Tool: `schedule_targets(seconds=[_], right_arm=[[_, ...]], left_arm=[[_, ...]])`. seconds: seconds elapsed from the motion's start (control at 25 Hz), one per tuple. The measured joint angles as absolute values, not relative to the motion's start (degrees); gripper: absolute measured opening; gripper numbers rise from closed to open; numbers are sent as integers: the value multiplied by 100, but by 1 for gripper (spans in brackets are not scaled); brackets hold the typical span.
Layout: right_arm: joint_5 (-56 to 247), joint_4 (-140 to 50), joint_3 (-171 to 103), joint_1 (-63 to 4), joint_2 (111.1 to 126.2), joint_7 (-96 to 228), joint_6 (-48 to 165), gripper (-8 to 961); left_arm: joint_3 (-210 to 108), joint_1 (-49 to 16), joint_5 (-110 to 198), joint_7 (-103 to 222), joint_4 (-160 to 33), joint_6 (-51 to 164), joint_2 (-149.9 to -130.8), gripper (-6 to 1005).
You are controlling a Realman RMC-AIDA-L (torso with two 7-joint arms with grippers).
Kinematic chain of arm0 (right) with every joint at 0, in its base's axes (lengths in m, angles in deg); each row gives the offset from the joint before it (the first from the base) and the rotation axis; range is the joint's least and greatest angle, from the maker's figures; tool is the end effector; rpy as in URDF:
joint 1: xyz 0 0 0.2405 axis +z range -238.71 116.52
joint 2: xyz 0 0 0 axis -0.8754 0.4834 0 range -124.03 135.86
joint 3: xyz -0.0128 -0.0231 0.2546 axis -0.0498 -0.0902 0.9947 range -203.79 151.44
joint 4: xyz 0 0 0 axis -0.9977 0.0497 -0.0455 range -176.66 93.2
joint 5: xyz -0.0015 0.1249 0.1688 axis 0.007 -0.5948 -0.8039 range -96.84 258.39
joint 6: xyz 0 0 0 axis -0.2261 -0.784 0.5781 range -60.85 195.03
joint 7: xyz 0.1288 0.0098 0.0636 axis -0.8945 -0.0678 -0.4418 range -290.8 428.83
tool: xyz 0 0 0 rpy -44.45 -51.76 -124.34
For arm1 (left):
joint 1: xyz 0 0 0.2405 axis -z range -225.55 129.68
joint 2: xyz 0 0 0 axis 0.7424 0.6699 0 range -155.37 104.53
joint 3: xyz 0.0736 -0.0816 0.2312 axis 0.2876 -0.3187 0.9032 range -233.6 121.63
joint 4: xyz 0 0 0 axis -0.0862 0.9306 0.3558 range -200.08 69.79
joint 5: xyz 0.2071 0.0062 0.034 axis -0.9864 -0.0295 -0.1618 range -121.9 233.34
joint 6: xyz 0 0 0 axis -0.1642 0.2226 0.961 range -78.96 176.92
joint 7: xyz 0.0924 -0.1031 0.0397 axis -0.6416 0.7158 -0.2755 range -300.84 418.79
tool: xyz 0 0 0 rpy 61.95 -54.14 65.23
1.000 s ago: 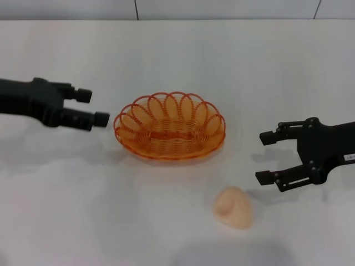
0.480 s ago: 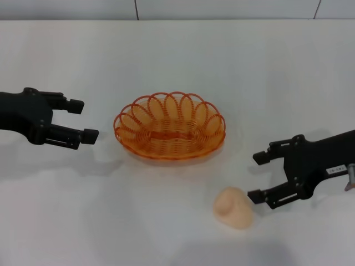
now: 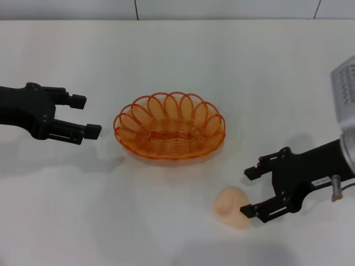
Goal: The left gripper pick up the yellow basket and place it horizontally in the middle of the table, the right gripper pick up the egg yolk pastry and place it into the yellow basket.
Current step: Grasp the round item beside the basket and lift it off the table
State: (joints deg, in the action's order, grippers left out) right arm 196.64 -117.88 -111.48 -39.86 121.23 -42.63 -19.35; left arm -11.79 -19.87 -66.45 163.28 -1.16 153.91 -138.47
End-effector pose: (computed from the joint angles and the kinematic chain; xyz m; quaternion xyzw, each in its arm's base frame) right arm 0.1910 0.2969 -0.0193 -0.9914 0.1298 0.0022 0.0158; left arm -0.2456 0.3237 0.0900 -0.9610 -0.2409 -0.1019 0.0900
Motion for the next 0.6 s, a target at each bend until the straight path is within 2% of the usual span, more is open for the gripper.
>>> schedule_targets(seconds=[0.6], right_arm=[[19849, -11570, -11670, -3814, 12130, -4492, -1444, 751]], left_arm=[[-1178, -1964, -6645, 16339, -147, 15348, -13871, 892]])
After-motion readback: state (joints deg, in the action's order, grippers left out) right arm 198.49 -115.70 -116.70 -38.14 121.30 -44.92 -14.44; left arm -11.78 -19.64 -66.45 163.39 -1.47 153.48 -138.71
